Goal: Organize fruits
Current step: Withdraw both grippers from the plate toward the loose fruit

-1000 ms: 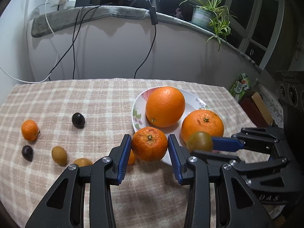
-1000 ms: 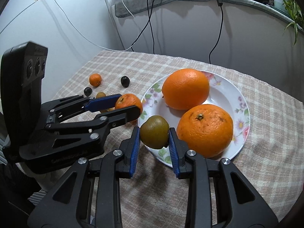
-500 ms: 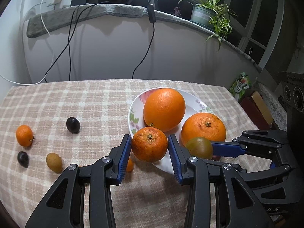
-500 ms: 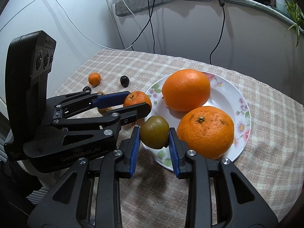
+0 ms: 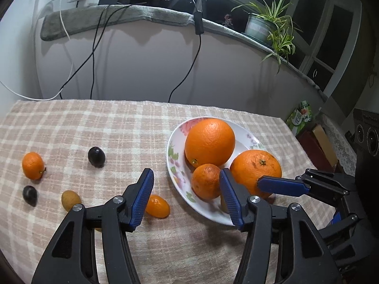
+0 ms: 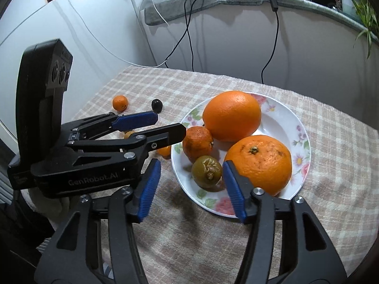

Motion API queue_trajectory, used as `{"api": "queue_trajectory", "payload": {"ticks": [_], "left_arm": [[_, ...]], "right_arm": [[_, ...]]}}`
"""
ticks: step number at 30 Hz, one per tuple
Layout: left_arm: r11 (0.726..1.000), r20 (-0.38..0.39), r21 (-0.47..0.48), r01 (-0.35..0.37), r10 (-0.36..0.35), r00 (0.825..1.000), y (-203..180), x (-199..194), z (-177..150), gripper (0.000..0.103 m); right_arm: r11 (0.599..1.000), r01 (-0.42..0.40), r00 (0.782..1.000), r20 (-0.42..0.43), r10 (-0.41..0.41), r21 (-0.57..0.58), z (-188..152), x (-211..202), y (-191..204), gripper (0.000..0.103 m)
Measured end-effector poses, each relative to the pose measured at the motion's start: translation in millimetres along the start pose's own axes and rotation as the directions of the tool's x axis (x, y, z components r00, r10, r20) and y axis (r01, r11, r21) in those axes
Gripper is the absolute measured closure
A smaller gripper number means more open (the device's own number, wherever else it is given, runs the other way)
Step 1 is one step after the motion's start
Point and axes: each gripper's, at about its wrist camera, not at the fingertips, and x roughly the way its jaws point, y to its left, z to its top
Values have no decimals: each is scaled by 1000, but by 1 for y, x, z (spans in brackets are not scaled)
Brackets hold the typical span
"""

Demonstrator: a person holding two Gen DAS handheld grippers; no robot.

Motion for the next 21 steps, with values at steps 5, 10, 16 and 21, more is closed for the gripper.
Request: {"api": "queue_trajectory", "payload": {"ticks": [5, 10, 16, 21], "left_arm": [[1000, 10, 8, -1, 1, 1000, -2, -4, 0, 46], [1000, 14, 6, -4, 4, 1000, 1, -7, -1, 46], [1000, 26, -6, -11, 12, 1000, 8, -17, -2, 46], [999, 46, -28, -44, 45, 998, 26, -33, -4, 46]], "right_arm": [[1000, 9, 1000, 7, -9, -13, 0, -1, 4, 37], [1000, 16, 1000, 10, -16, -14, 0, -4, 6, 36], [1000, 12, 1000, 19, -11, -27, 3, -6, 13, 36], [999, 3, 1000, 24, -2, -46, 8, -4, 24, 36]]}}
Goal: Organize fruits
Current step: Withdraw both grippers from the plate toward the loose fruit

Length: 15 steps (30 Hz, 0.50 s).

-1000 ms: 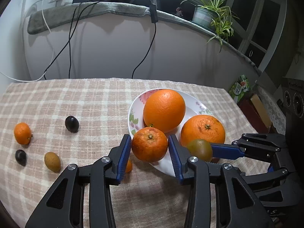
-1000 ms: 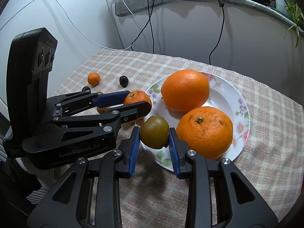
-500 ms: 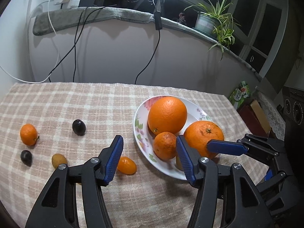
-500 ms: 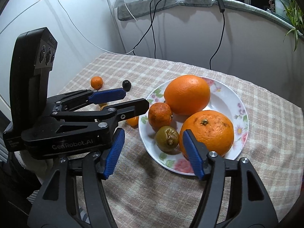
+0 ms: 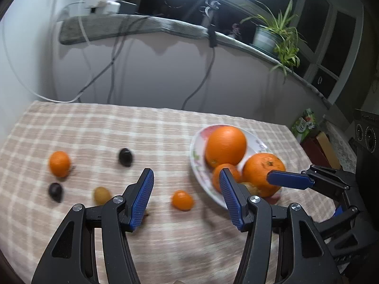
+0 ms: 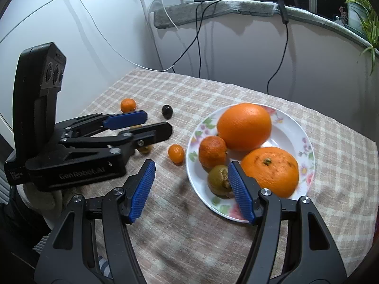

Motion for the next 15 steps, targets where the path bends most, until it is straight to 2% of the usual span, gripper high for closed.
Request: {"api": "queue_trajectory", "payload": {"ticks": [5, 15], "left_arm": [[998, 9, -23, -54, 54, 999, 27, -17, -7, 46], [989, -41, -101, -109, 105, 994, 72, -28, -32, 49]], "right_arm": [[999, -27, 1000, -10, 27, -28, 4, 7, 9, 36], [996, -69, 997, -40, 67, -59, 12, 32, 28, 36]]}}
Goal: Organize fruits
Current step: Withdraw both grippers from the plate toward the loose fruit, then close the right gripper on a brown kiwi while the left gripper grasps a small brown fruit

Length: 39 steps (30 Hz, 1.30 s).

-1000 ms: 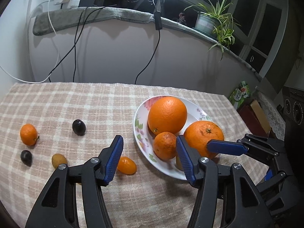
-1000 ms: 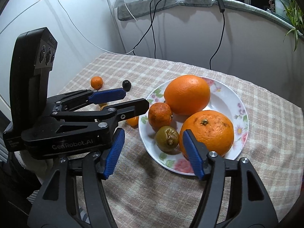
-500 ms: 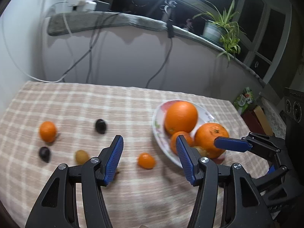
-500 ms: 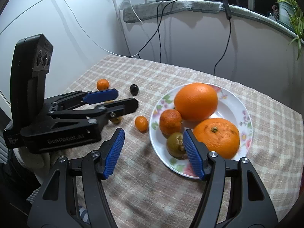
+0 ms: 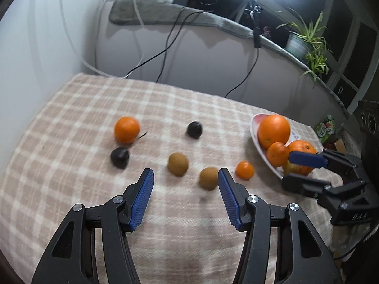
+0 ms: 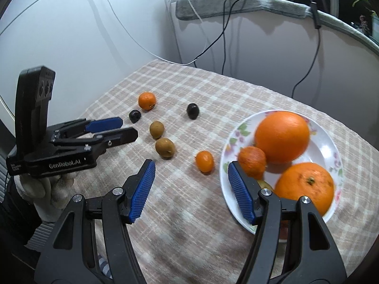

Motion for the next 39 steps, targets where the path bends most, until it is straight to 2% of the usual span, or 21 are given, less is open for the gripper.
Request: {"api": "queue_trajectory", "payload": {"ticks": [2, 6, 12, 17, 30, 33, 35, 39], "left_arm": [[1000, -6, -6, 2, -2, 1000, 4, 1, -3, 54], [1000, -22, -13, 10, -10, 1000, 7, 4, -5, 55], [998, -38, -55, 31, -33, 999, 19, 15, 5, 65], [997, -61, -58, 48, -51, 997, 20, 29, 12, 67], [996, -114, -61, 57, -64, 991, 20, 52, 15, 68], [997, -123, -57, 56, -62, 991, 19, 54, 15, 71], [997, -126, -55, 53, -59, 990, 18, 56, 15, 73], [998, -129, -48, 45, -51, 990, 17, 57, 14, 78]], "right_arm": [[1000, -15, 1000, -3, 15, -7, 4, 5, 4, 36], [999, -42, 999, -13, 41, -35, 11, 16, 14, 36], [995, -66, 997, -50, 62, -75, 14, 37, 27, 37], [991, -80, 994, -86, 71, -103, 16, 56, 35, 48], [991, -76, 989, -136, 60, -113, 19, 87, 38, 55], [992, -71, 989, -140, 56, -107, 20, 90, 36, 56], [992, -70, 988, -148, 54, -103, 21, 93, 35, 64], [992, -70, 986, -157, 53, -103, 22, 98, 34, 65]]}}
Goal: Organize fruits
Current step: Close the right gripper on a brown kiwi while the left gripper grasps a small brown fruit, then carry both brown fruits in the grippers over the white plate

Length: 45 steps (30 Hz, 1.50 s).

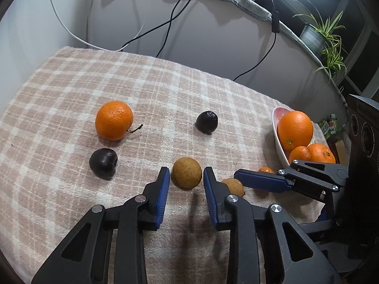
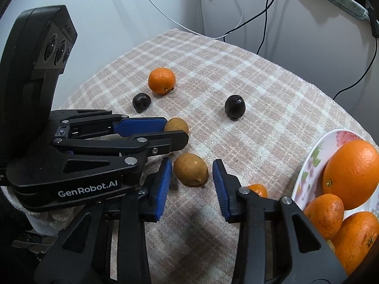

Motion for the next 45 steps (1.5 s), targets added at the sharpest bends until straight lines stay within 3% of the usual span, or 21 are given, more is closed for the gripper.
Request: {"api": "queue_trajectory", "payload": {"ticks": [3, 11, 22, 34, 45], "left_arm": [[1000, 1, 2, 0, 0, 1000, 0, 0, 0, 79], [1000, 14, 2, 2, -2, 1000, -2, -4, 1, 79], [999, 65, 23, 34, -36, 997, -22, -19, 11, 79], [991, 83, 87, 97, -104, 991, -68, -19, 26, 79], [977, 76, 151, 150, -163, 984, -115, -8, 38, 79]], "right_arm": [[1000, -5, 1000, -9, 5, 0, 0, 2, 0, 72], [1000, 8, 1000, 7, -8, 10, 0, -3, -1, 72], [998, 61, 993, 104, -63, 23, -6, -48, -11, 72], [989, 100, 971, 208, -120, 104, -22, -111, -46, 72], [971, 141, 952, 242, -187, 193, -43, -144, -90, 73]]}}
